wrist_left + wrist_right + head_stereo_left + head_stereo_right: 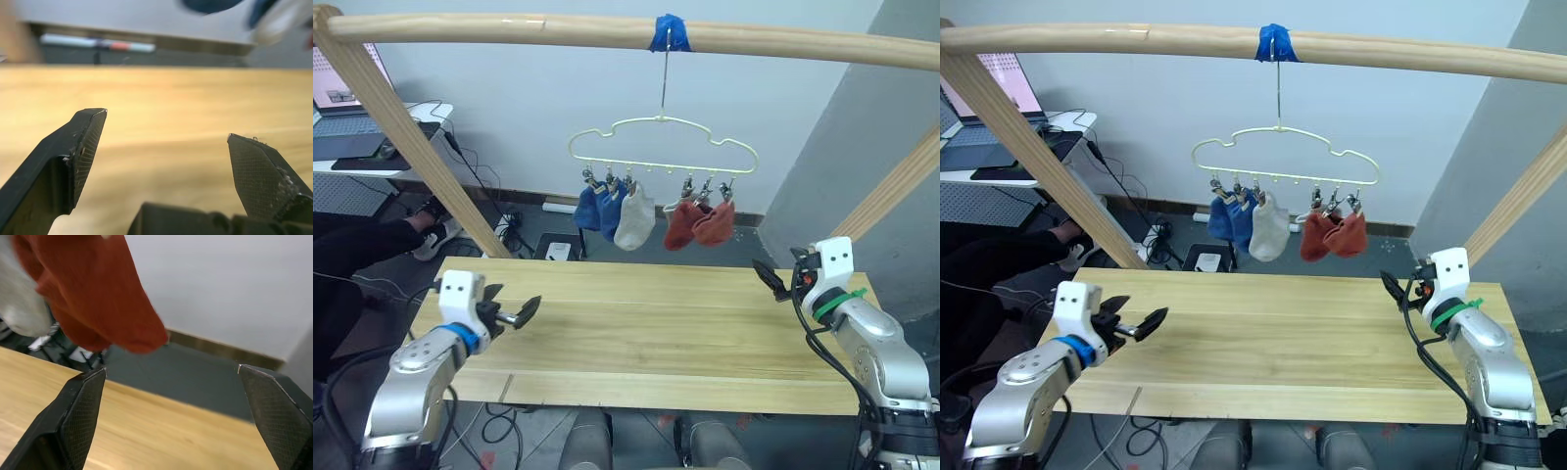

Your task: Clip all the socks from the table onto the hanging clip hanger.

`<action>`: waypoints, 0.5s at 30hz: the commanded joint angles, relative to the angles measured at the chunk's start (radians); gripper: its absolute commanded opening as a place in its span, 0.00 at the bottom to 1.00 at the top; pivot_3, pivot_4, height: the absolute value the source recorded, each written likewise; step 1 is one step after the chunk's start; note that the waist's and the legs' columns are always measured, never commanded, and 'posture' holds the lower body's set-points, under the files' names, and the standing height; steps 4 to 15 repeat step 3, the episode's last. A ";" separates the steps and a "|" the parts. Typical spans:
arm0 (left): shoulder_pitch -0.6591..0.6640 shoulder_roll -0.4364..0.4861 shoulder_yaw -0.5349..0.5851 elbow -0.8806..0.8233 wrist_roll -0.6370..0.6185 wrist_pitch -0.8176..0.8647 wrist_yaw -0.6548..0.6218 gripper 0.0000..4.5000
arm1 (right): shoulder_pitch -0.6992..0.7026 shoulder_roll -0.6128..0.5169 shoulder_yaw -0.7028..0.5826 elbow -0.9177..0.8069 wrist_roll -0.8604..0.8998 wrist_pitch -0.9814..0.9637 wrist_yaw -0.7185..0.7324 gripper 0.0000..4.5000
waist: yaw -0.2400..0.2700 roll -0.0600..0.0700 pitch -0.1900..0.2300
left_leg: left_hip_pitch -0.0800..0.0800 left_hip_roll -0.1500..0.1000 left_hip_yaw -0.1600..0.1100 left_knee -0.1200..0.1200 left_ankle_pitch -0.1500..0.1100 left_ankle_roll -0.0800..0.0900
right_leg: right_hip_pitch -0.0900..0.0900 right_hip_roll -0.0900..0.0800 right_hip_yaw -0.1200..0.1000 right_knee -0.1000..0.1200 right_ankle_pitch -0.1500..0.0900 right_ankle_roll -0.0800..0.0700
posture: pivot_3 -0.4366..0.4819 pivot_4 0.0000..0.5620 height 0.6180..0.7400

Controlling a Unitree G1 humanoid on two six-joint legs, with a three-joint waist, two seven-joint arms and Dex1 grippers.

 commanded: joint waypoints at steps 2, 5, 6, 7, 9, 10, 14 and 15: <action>-0.002 0.015 0.013 0.014 -0.007 -0.052 -0.030 1.00 | 0.031 0.001 -0.046 -0.011 -0.034 -0.044 -0.072 1.00 | 0.009 0.000 0.000 | 0.000 0.000 0.001 0.000 0.000 0.000 | 0.000 0.000 0.001 0.000 0.000 0.000 | 0.61 0.34 1.00; -0.004 0.019 0.010 0.020 -0.007 -0.057 -0.039 1.00 | 0.034 0.000 -0.045 -0.011 -0.038 -0.049 -0.078 1.00 | 0.009 0.000 0.000 | 0.000 0.000 0.001 0.000 0.000 0.000 | 0.000 0.000 0.001 0.000 0.000 0.000 | 0.61 0.34 1.00; -0.004 0.019 0.010 0.020 -0.007 -0.057 -0.039 1.00 | 0.034 0.000 -0.045 -0.011 -0.038 -0.049 -0.078 1.00 | 0.009 0.000 0.000 | 0.000 0.000 0.001 0.000 0.000 0.000 | 0.000 0.000 0.001 0.000 0.000 0.000 | 0.61 0.34 1.00; -0.004 0.019 0.010 0.020 -0.007 -0.057 -0.039 1.00 | 0.034 0.000 -0.045 -0.011 -0.038 -0.049 -0.078 1.00 | 0.009 0.000 0.000 | 0.000 0.000 0.001 0.000 0.000 0.000 | 0.000 0.000 0.001 0.000 0.000 0.000 | 0.61 0.34 1.00; -0.004 0.019 0.010 0.020 -0.007 -0.057 -0.039 1.00 | 0.034 0.000 -0.045 -0.011 -0.038 -0.049 -0.078 1.00 | 0.009 0.000 0.000 | 0.000 0.000 0.001 0.000 0.000 0.000 | 0.000 0.000 0.001 0.000 0.000 0.000 | 0.61 0.34 1.00; -0.004 0.019 0.010 0.020 -0.007 -0.057 -0.039 1.00 | 0.034 0.000 -0.045 -0.011 -0.038 -0.049 -0.078 1.00 | 0.009 0.000 0.000 | 0.000 0.000 0.001 0.000 0.000 0.000 | 0.000 0.000 0.001 0.000 0.000 0.000 | 0.61 0.34 1.00; -0.004 0.019 0.010 0.020 -0.007 -0.057 -0.039 1.00 | 0.034 0.000 -0.045 -0.011 -0.038 -0.049 -0.078 1.00 | 0.009 0.000 0.000 | 0.000 0.000 0.001 0.000 0.000 0.000 | 0.000 0.000 0.001 0.000 0.000 0.000 | 0.61 0.34 1.00; -0.004 0.019 0.010 0.020 -0.007 -0.057 -0.039 1.00 | 0.034 0.000 -0.045 -0.011 -0.038 -0.049 -0.078 1.00 | 0.009 0.000 0.000 | 0.000 0.000 0.001 0.000 0.000 0.000 | 0.000 0.000 0.001 0.000 0.000 0.000 | 0.61 0.34 1.00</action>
